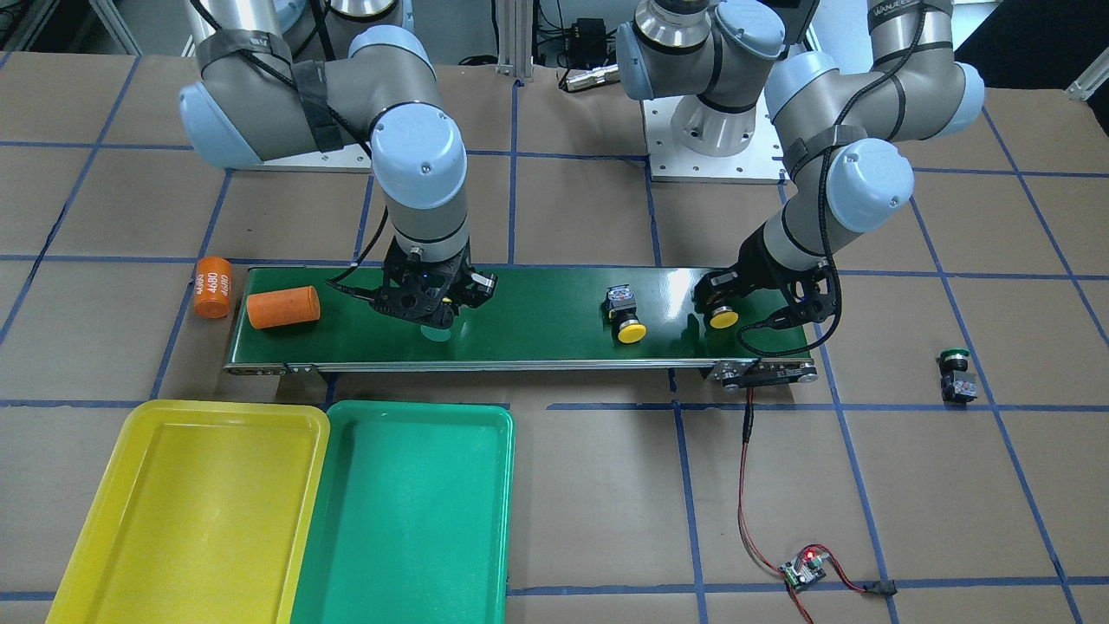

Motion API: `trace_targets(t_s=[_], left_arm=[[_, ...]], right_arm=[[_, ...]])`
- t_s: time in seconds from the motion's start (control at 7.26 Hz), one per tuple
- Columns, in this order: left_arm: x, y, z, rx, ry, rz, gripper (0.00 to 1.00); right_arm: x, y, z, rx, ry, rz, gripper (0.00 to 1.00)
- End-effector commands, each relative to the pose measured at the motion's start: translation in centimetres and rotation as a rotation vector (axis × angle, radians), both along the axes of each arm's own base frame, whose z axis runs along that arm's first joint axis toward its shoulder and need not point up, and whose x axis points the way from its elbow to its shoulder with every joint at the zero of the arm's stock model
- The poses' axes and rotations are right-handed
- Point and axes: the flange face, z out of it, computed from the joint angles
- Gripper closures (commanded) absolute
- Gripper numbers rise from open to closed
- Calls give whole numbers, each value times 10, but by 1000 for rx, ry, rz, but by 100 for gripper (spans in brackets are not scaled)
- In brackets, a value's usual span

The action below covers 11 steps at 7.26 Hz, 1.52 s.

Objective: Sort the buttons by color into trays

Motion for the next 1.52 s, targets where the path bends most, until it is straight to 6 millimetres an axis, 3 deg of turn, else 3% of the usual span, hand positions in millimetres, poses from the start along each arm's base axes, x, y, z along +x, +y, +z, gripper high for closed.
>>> trace_targets(t_s=[0.0,0.14,0.28,0.41,0.69,0.83,0.96,1.1,1.38], left_arm=[[13,-19,26,-70,-9,-55,0],[33,-41,49,-115,-23,-92,0],[80,-55,61,-109,-38,-89,0],[138,-58,54,-109,-28,-56,0],[224,-56,29,-145,-57,-104,0],[256,-57,15,-157,-85,-123,0],[286,-55,0,-175,-102,-116,0],[321,-49,-25,-185,-111,-98,0],[346,-54,-54,-196,-190,-207,0]], right_arm=[[-41,-49,56,-122,-26,-76,100],[-47,-66,44,-114,-19,-19,100],[-43,-88,4,-122,-15,32,100],[-47,-113,-23,-194,-9,41,100],[-52,-127,-56,-170,0,80,100],[-53,-132,-59,-189,-8,81,72],[-51,-143,-62,-287,-20,82,1],[-49,-141,-66,-307,-23,84,0],[-49,-138,-64,-305,-21,81,0]])
